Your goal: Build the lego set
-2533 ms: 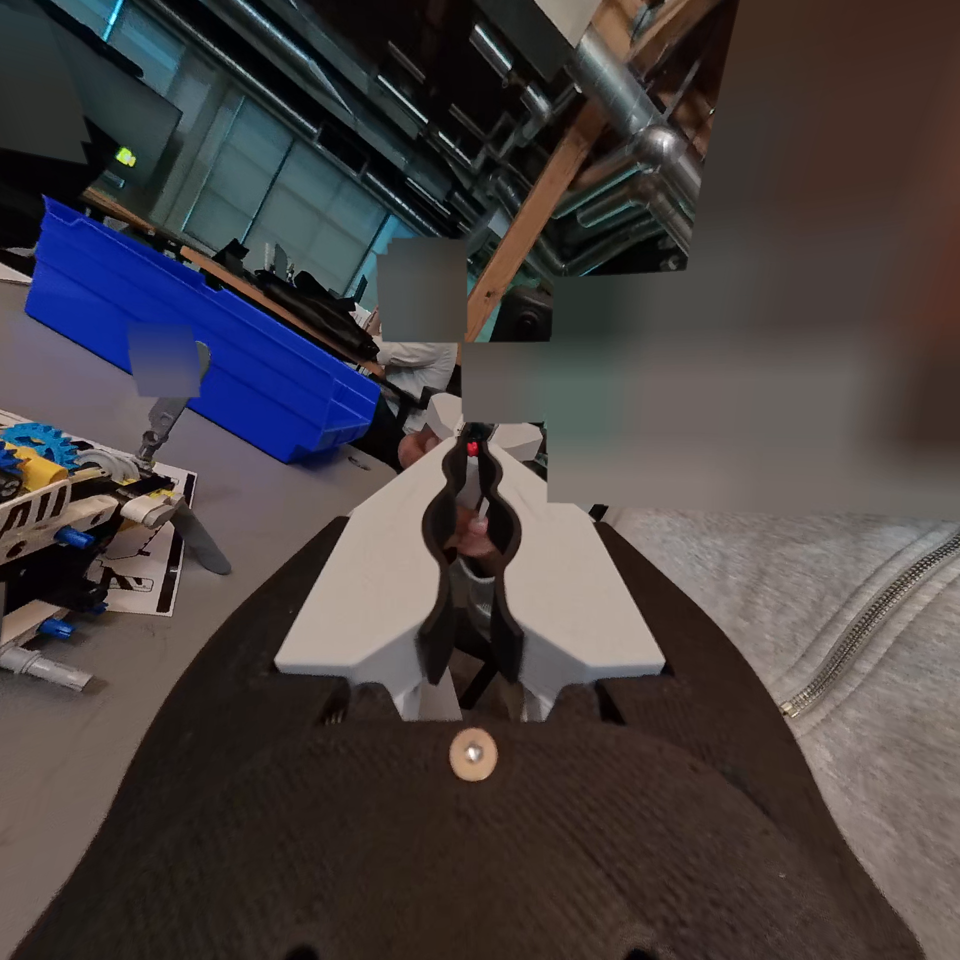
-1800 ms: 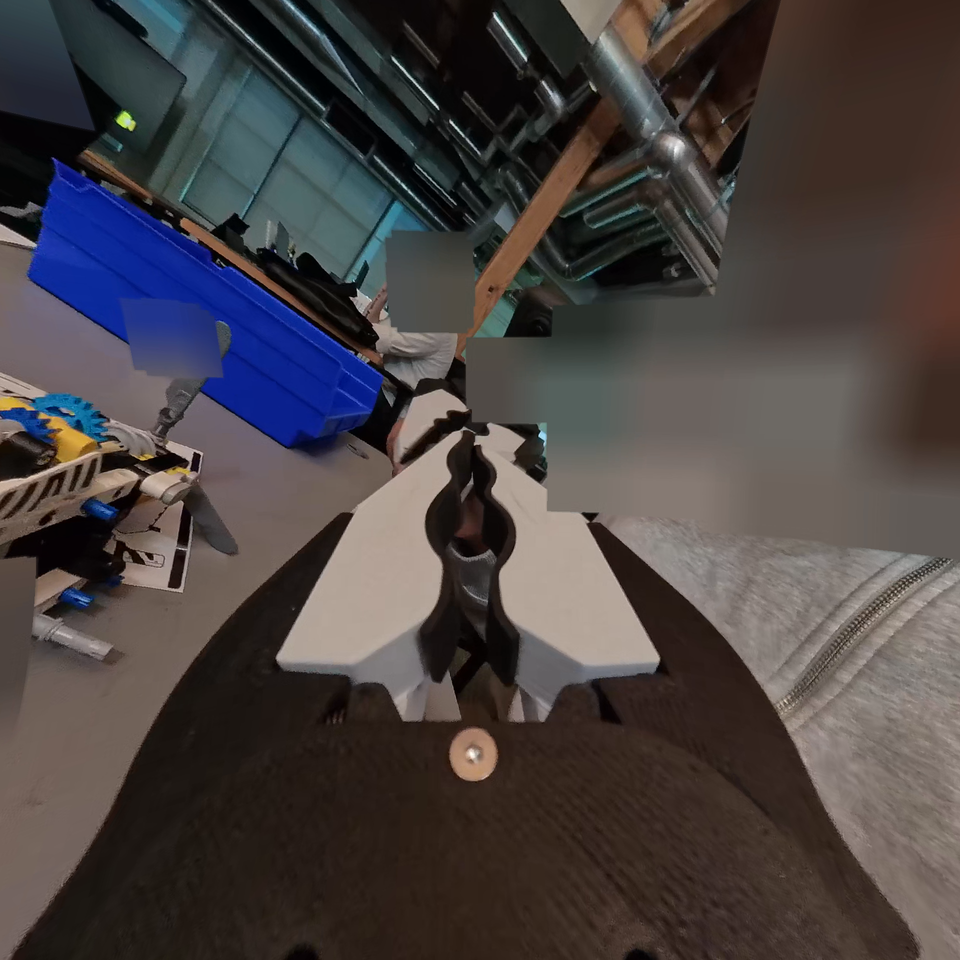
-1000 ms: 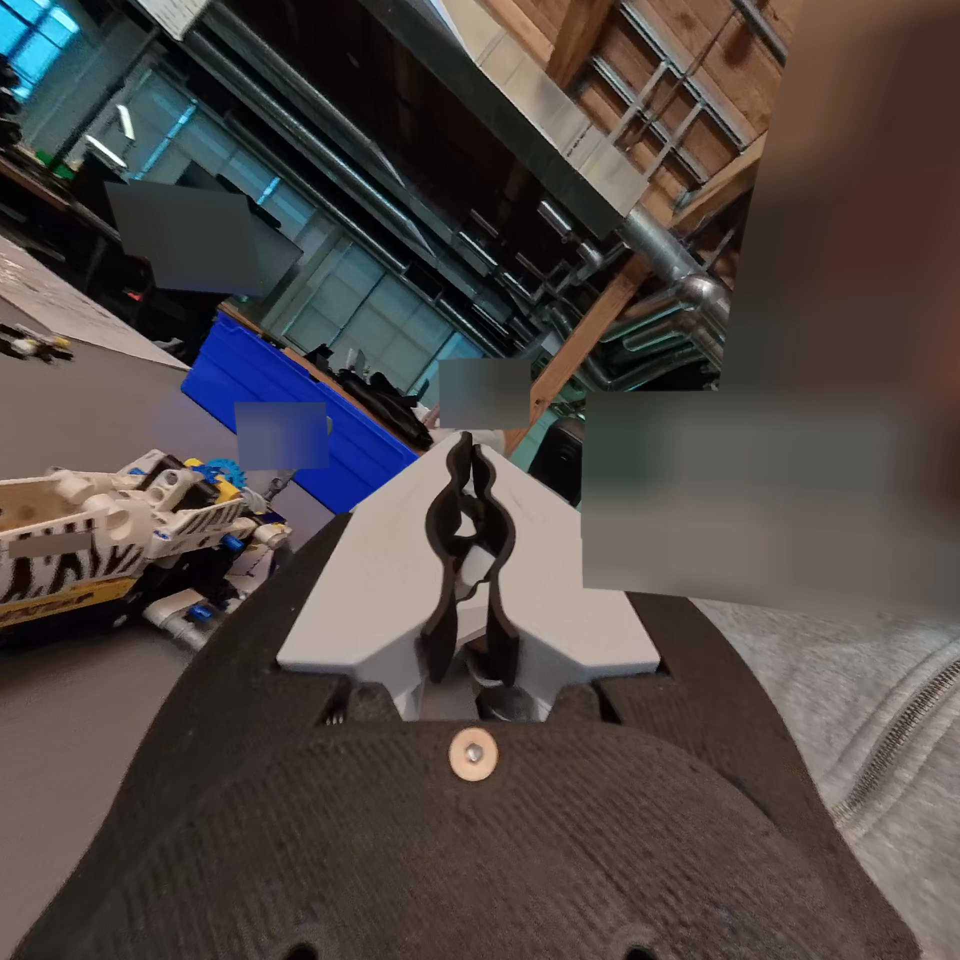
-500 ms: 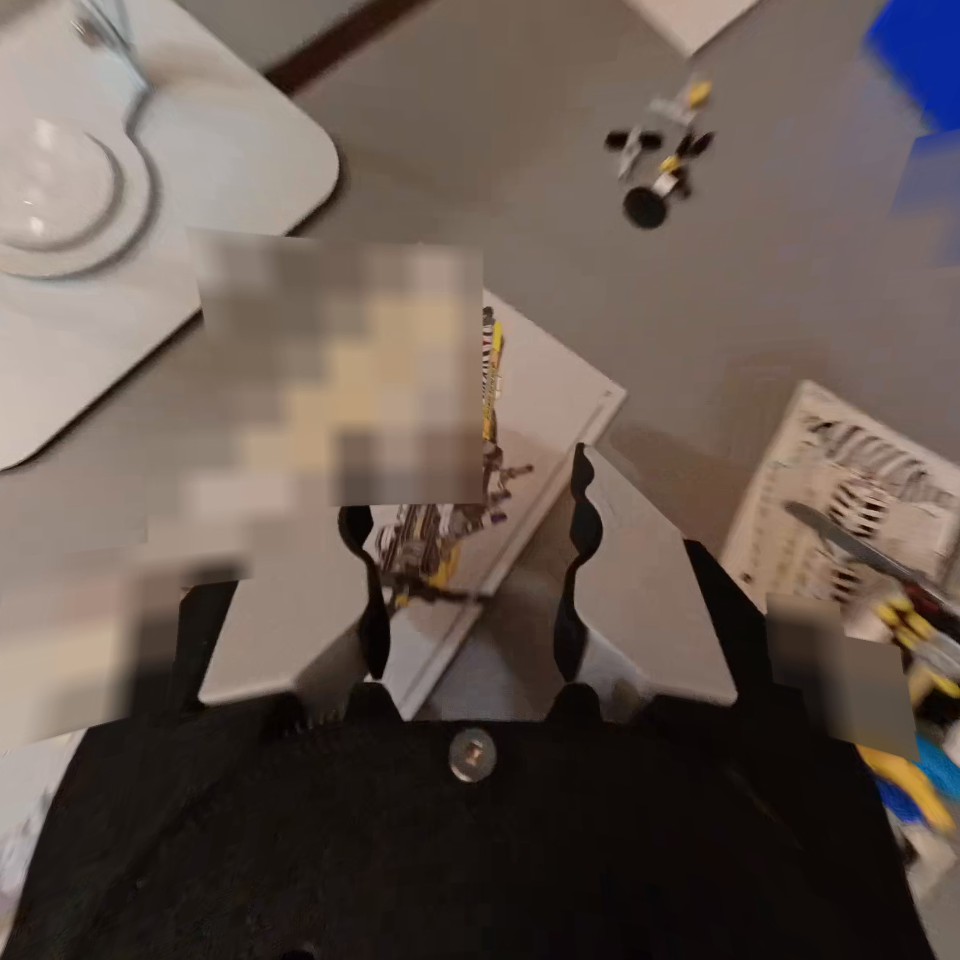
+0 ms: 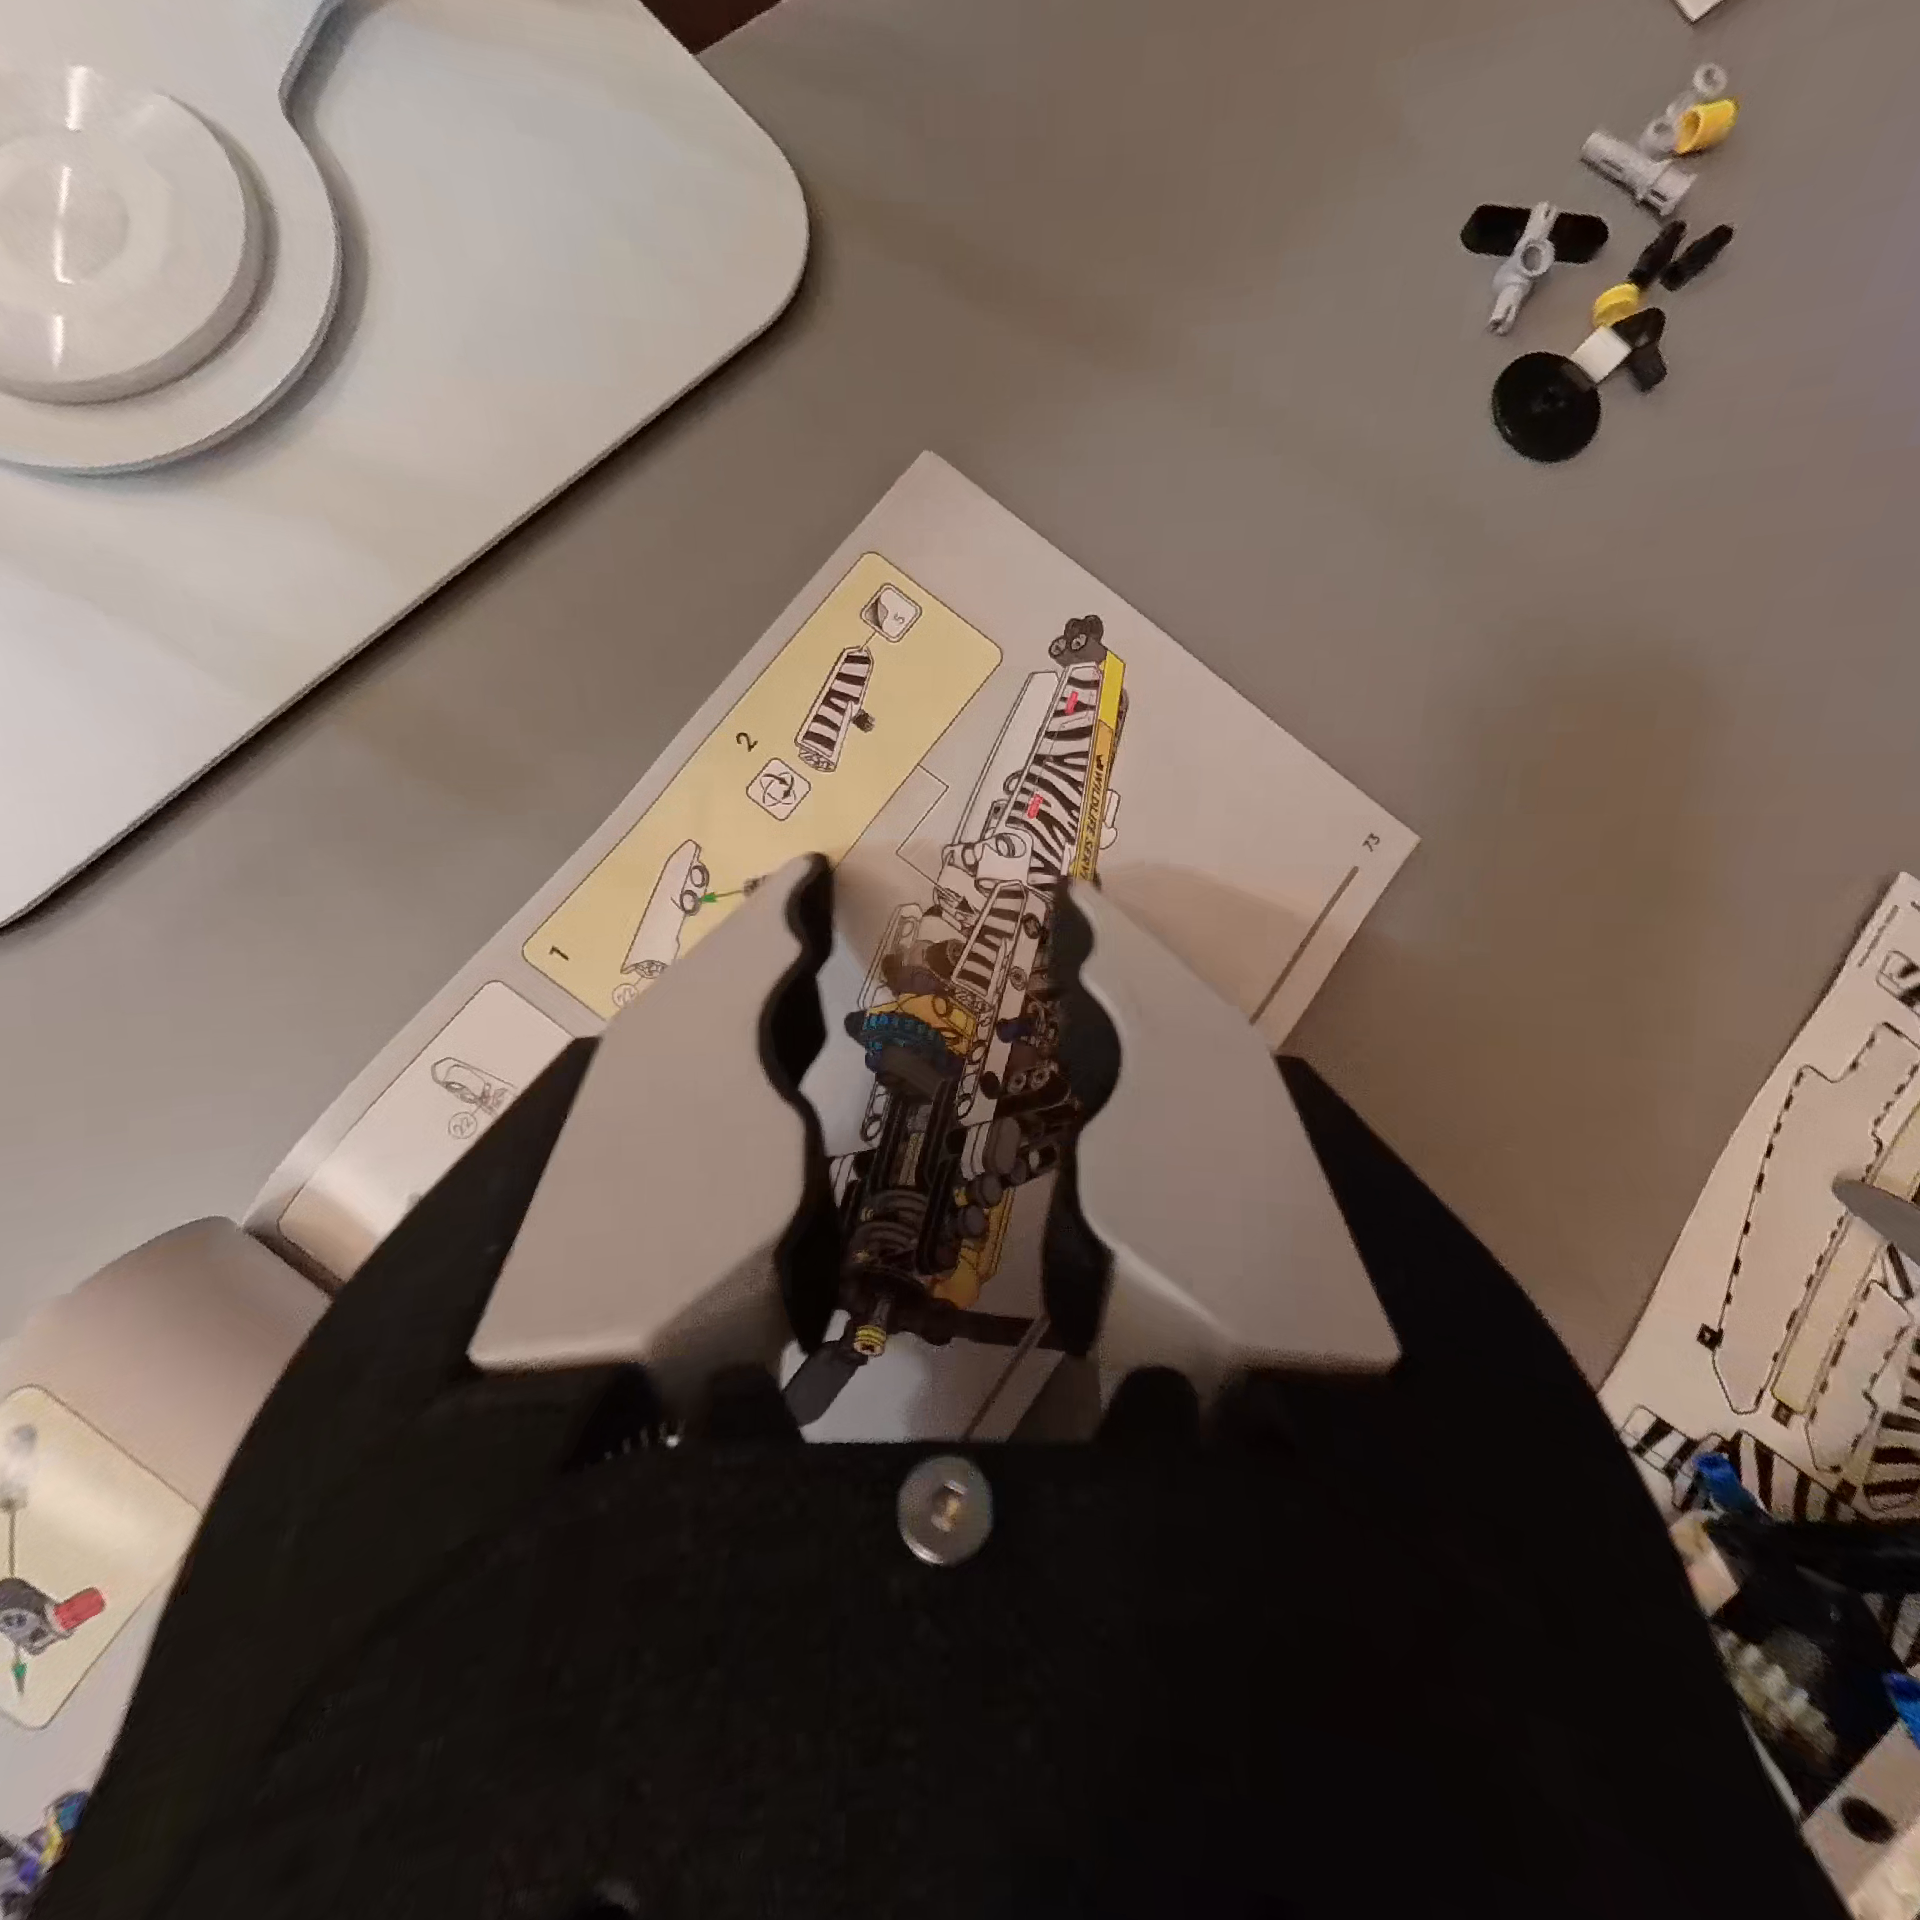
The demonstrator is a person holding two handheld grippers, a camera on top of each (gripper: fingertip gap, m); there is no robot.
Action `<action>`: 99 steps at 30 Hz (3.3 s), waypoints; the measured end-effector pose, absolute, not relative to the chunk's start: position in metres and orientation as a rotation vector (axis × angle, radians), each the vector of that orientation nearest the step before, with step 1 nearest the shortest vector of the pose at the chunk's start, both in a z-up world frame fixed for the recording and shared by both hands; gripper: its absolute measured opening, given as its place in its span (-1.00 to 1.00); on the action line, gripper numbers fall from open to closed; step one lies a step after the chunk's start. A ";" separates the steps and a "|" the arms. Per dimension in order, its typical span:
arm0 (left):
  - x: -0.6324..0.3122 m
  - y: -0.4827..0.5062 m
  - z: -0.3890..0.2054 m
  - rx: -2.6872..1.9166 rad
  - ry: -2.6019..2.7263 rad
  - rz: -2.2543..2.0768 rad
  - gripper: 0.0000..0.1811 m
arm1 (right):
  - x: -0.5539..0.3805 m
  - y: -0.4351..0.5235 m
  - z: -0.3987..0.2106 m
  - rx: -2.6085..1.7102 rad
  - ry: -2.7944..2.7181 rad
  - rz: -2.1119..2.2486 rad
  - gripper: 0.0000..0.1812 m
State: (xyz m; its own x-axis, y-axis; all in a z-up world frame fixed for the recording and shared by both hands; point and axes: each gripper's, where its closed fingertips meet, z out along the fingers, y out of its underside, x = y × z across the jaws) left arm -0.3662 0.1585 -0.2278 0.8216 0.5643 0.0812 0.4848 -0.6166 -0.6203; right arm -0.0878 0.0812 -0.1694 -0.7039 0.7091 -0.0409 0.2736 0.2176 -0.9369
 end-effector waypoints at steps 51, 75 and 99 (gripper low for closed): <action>-0.368 -0.039 -0.159 -1.386 -0.991 -0.440 -0.95 | -0.100 0.087 -0.182 -0.989 -2.115 1.354 -0.85; -0.371 -0.071 -0.163 -1.259 -1.069 -0.641 -0.88 | -0.114 0.114 -0.196 -0.677 -1.916 0.660 -1.00; -0.369 -0.080 -0.186 -1.477 -1.124 -0.463 -0.90 | -0.111 0.117 -0.182 -0.668 -1.835 0.706 -1.00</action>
State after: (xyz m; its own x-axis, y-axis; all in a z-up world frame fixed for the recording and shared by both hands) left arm -0.3694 -0.0803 -0.1857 0.4610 0.3779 0.8029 0.8337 0.1257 -0.5378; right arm -0.1107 0.1168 -0.1817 -0.3304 0.7194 0.6109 0.1246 0.6749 -0.7273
